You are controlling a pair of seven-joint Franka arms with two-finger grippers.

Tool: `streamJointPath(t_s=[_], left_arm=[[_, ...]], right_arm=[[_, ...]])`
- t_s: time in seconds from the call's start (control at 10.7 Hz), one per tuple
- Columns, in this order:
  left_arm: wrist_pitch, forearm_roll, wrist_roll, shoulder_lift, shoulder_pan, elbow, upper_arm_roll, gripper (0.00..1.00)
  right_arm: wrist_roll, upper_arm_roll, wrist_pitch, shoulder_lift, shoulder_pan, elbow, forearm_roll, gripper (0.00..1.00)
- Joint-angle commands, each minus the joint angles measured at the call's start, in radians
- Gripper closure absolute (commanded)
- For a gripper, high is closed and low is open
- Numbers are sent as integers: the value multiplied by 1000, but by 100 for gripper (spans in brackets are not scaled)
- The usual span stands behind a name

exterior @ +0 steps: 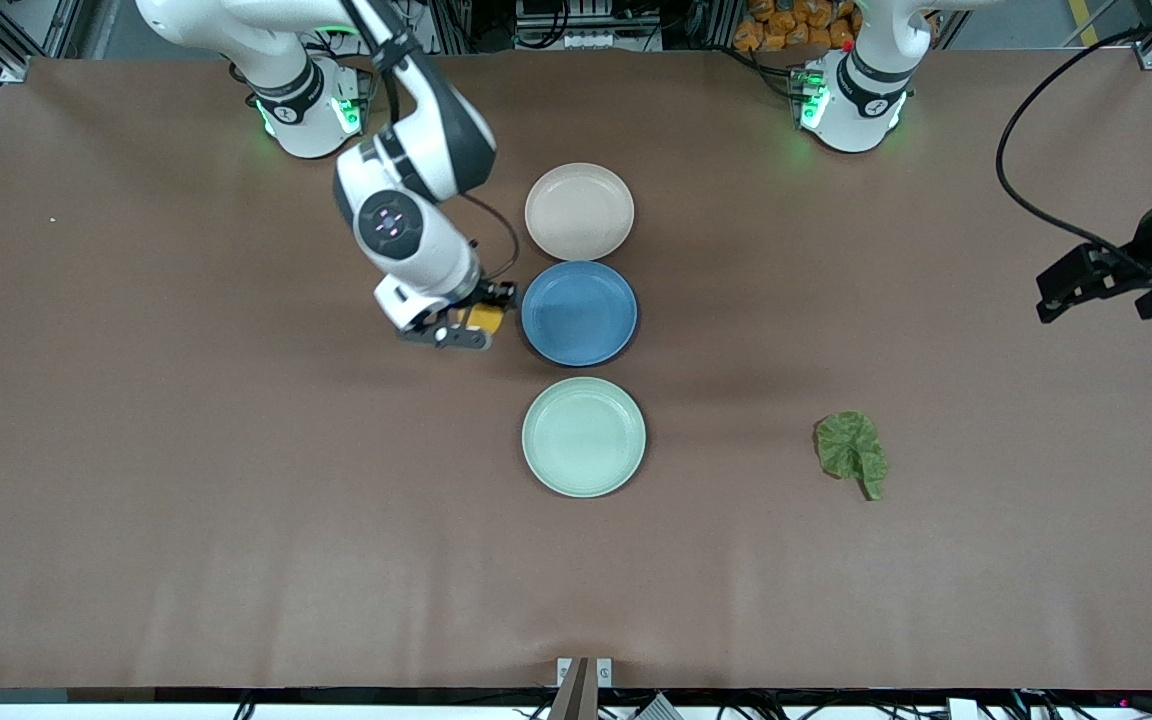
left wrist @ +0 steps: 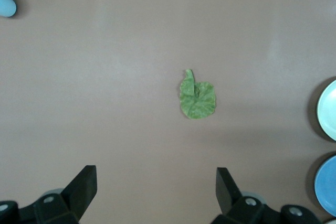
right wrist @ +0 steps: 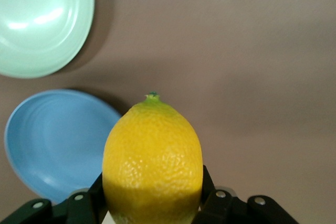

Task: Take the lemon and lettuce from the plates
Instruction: 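Carry the lemon away from the plates with the right gripper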

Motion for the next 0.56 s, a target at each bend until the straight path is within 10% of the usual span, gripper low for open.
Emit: streamJointPath(t_s=[0.0, 0.47], left_arm=[[-95, -41, 35, -44, 4, -6, -7, 0], [-144, -125, 37, -103, 47, -12, -5, 0]], right_arm=[[-83, 9, -51, 10, -92, 31, -156, 100], [-578, 7, -49, 37, -395, 88, -221, 100]])
